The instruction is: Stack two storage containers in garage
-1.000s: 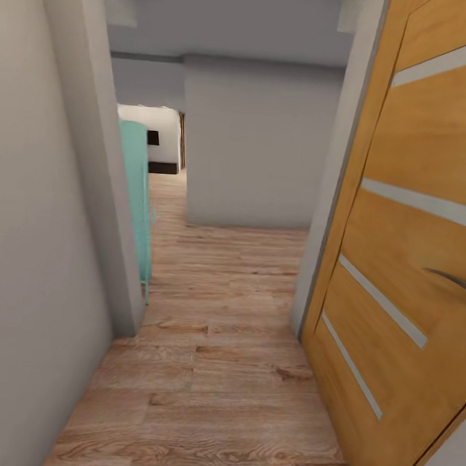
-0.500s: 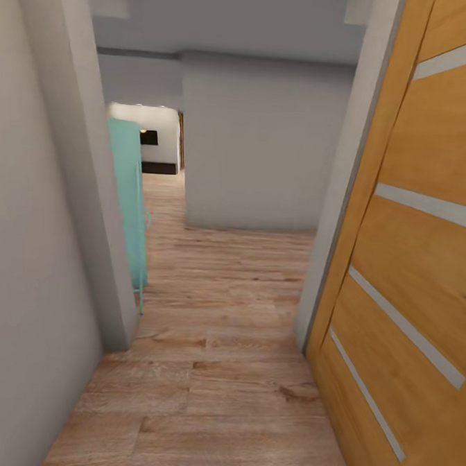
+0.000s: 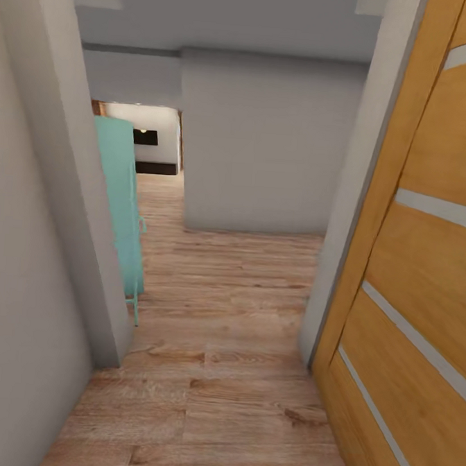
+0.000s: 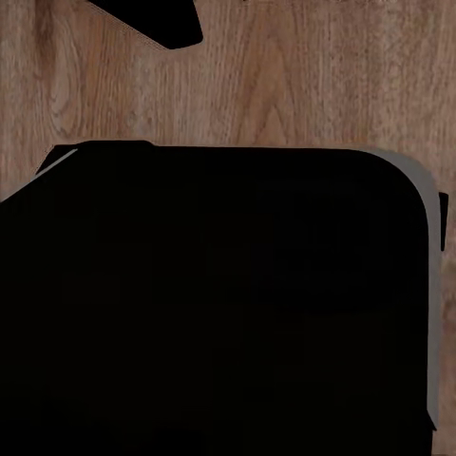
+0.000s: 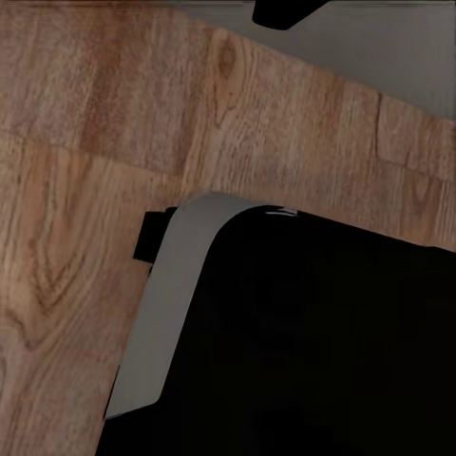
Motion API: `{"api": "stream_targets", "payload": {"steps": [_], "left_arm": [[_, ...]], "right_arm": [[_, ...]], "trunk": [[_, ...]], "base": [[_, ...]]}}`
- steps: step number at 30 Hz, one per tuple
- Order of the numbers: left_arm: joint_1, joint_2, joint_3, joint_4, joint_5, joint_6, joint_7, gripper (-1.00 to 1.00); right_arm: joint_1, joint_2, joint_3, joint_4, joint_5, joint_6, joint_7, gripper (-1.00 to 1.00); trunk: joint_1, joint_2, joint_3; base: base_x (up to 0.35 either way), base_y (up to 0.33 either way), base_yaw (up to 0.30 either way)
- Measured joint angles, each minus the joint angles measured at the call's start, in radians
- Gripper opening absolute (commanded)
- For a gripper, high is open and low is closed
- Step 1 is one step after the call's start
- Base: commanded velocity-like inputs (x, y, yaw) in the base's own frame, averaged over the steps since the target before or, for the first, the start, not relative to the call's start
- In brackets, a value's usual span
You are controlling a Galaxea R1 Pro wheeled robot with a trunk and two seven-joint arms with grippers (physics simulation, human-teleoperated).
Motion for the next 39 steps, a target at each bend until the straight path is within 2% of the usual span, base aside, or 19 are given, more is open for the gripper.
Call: {"api": "stream_targets", "payload": {"steps": [11, 39], "left_arm": [[0.000, 0.000, 0.000, 0.000, 0.000, 0.000, -0.001, 1.00], [0.000, 0.000, 0.000, 0.000, 0.000, -0.002, 0.000, 1.00]], "right_arm": [[0.000, -0.003, -0.001, 0.000, -0.009, 0.000, 0.000, 1.00], [0.000, -0.004, 0.005, -0.001, 0.001, 0.000, -0.002, 1.00]], "trunk": [[0.000, 0.000, -0.003], [0.000, 0.000, -0.003]], "base": [[0.325, 0.000, 0.051], [0.325, 0.000, 0.000]]}}
